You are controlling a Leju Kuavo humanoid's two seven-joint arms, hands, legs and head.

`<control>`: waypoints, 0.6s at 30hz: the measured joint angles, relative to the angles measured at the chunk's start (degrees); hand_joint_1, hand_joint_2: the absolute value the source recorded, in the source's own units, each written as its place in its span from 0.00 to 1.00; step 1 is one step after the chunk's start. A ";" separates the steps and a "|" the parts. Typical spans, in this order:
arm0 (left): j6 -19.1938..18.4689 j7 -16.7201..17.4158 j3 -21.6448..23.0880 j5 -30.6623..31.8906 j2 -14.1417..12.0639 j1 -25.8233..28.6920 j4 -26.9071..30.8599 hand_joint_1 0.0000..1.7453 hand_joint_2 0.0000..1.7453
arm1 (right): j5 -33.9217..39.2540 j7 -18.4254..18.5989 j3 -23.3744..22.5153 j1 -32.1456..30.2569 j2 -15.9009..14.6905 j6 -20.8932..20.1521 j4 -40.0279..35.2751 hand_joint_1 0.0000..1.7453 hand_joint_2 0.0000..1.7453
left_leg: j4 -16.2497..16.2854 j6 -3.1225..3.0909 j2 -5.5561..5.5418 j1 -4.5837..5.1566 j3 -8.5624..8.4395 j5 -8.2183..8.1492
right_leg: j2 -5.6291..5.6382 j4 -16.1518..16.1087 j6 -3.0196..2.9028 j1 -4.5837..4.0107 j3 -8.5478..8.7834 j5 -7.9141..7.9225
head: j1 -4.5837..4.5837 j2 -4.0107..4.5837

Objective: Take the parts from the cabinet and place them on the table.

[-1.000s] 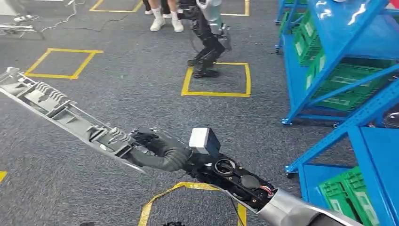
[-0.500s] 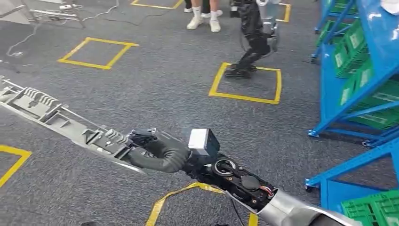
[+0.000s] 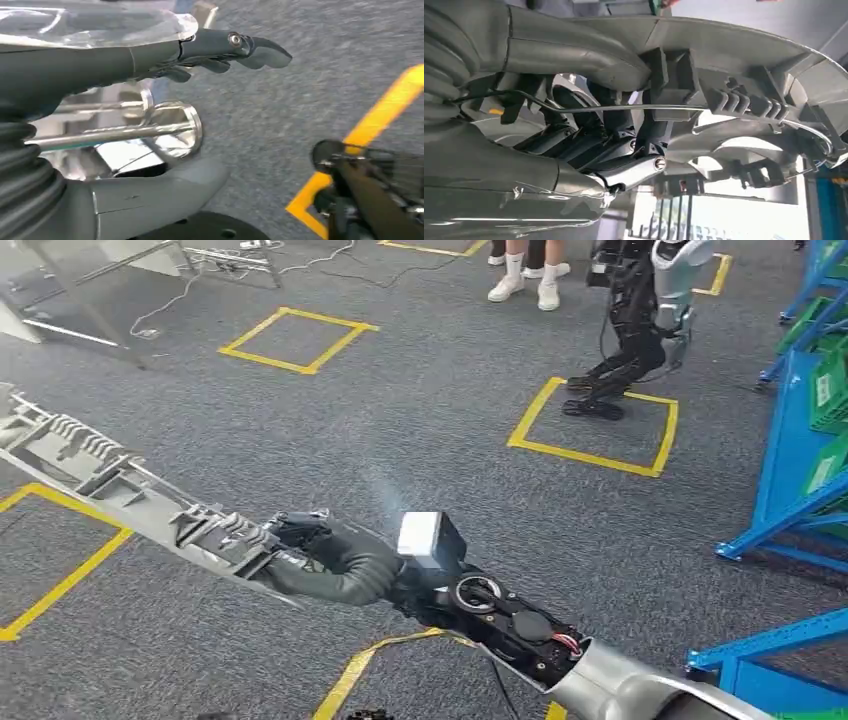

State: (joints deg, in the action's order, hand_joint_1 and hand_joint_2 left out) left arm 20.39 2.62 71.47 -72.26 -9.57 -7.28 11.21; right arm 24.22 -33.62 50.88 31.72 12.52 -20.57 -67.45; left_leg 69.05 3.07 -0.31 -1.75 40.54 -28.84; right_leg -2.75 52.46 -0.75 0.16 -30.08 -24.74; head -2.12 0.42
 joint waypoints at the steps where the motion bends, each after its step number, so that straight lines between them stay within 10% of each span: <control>1: 0.00 0.00 0.00 0.00 -0.02 0.07 0.00 0.00 1.00 | 0.00 0.02 0.00 0.03 0.00 -0.02 0.00 1.00 1.00 | -5.09 0.05 0.54 -0.08 -2.84 2.26 | -0.52 0.16 0.14 0.02 0.00 -0.09 | 0.00 0.00; 3: 0.00 -0.04 0.00 0.22 0.18 -0.18 0.02 0.00 1.00 | 0.00 0.02 -0.02 0.21 0.00 -0.02 -0.04 1.00 1.00 | -14.65 -0.12 4.84 0.17 -8.13 4.55 | -1.51 1.08 1.02 -0.54 -0.23 -0.76 | 0.00 0.00; 7: -0.07 -0.04 -0.02 0.85 0.33 -0.01 0.02 0.00 1.00 | 0.02 -0.07 -0.11 0.25 -0.24 0.24 -0.04 1.00 1.00 | -14.14 -2.04 1.91 0.40 -7.48 4.72 | -3.27 1.51 1.88 -0.68 0.01 -1.28 | 0.26 0.00; 10: -0.07 -0.02 0.00 0.87 0.48 -0.06 0.00 0.00 1.00 | 0.02 -0.09 -0.20 0.27 -0.44 0.28 -0.18 1.00 1.00 | -14.41 -3.07 0.60 0.13 -7.50 5.15 | 1.15 7.95 2.83 -0.02 -2.51 -5.91 | 0.37 0.00; 13: -0.07 -0.02 0.00 0.87 0.61 -0.09 0.02 0.00 1.00 | 0.02 -0.17 -0.26 0.01 -1.03 0.28 -0.17 1.00 1.00 | -14.37 -3.30 -1.33 0.38 -7.33 5.22 | 2.44 21.47 3.02 -0.02 -8.83 -11.03 | 0.39 0.00; 16: -0.07 -0.02 0.00 0.87 0.66 -0.06 0.02 0.00 1.00 | 0.02 -0.11 -0.31 -0.09 -1.42 0.42 -0.17 1.00 1.00 | -14.22 -3.31 -3.69 0.49 -7.38 5.23 | 3.05 13.27 2.15 -0.12 -5.46 -4.98 | 0.39 0.00; 18: -0.07 -0.02 0.00 0.98 1.03 -0.09 0.02 0.00 1.00 | 0.02 -0.13 -0.33 0.01 -1.46 0.39 -0.31 1.00 1.00 | -14.24 -3.21 -4.83 0.30 -7.27 5.29 | 7.44 3.13 1.09 -0.17 -1.26 -1.05 | 0.39 0.00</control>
State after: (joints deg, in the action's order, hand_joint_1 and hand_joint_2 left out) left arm 20.33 2.60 71.47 -71.27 -8.54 -7.37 11.23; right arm 24.24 -33.75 50.56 31.73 11.06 -20.17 -67.76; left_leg 54.80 -0.14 -5.13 -1.45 33.27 -23.55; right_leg 4.69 55.59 0.34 -0.01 -31.34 -25.80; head -1.73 0.42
